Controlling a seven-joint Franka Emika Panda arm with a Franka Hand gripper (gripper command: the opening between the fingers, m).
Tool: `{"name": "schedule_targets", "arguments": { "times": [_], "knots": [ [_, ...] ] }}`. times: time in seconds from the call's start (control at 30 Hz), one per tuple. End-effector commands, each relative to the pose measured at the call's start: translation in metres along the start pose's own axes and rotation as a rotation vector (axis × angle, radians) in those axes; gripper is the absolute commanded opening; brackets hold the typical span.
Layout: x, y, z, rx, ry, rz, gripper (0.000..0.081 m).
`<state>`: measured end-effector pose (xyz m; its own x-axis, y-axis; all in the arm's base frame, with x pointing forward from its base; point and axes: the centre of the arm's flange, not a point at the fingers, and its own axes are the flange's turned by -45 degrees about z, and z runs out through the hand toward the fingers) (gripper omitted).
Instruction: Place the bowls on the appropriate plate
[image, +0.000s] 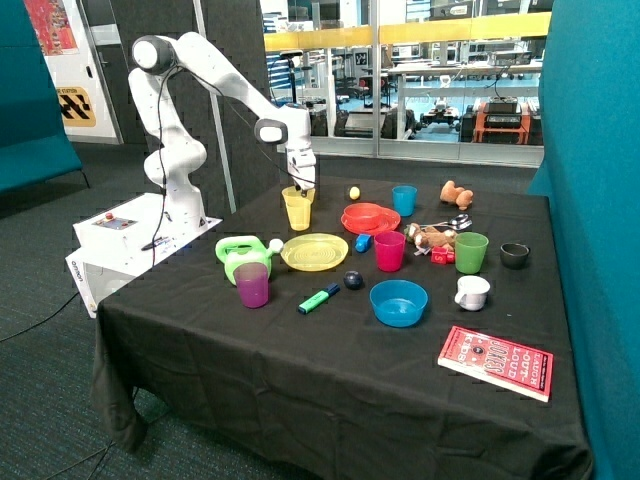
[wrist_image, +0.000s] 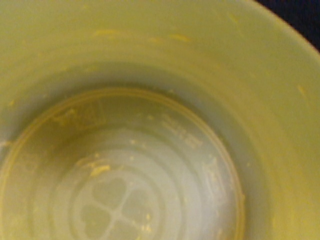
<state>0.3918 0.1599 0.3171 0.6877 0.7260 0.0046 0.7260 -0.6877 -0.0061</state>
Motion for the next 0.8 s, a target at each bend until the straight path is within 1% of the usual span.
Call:
{"name": "schedule_targets", "arguments": {
  "times": [0.0,0.07,0.1,0.17,0.23,0.27,0.3,0.33,0.37,0.67,0.73,0.77],
  "knots": [
    [0.007,0.0,0.009,-0.0061,-0.0046,0.007,0.0513],
    [0.008,0.0,0.01,-0.0062,-0.0046,0.008,0.0489],
    [0.009,0.0,0.011,-0.0062,-0.0045,0.01,0.0494],
    [0.01,0.001,0.013,-0.0062,-0.0045,0.012,0.0477],
    [0.011,0.002,0.015,-0.0062,-0.0045,0.016,0.0494],
    [0.012,0.002,0.016,-0.0062,-0.0045,0.017,0.0483],
    [0.012,0.003,0.016,-0.0062,-0.0045,0.018,0.0507],
    [0.012,0.003,0.017,-0.0062,-0.0045,0.02,0.0492],
    [0.012,0.003,0.018,-0.0062,-0.0045,0.022,0.0501],
    [0.01,0.008,0.024,-0.0062,-0.0045,0.038,0.0425],
    [0.011,0.01,0.025,-0.0062,-0.0044,0.044,0.029],
    [0.011,0.01,0.025,-0.0062,-0.0044,0.044,0.0235]
  ]
}}
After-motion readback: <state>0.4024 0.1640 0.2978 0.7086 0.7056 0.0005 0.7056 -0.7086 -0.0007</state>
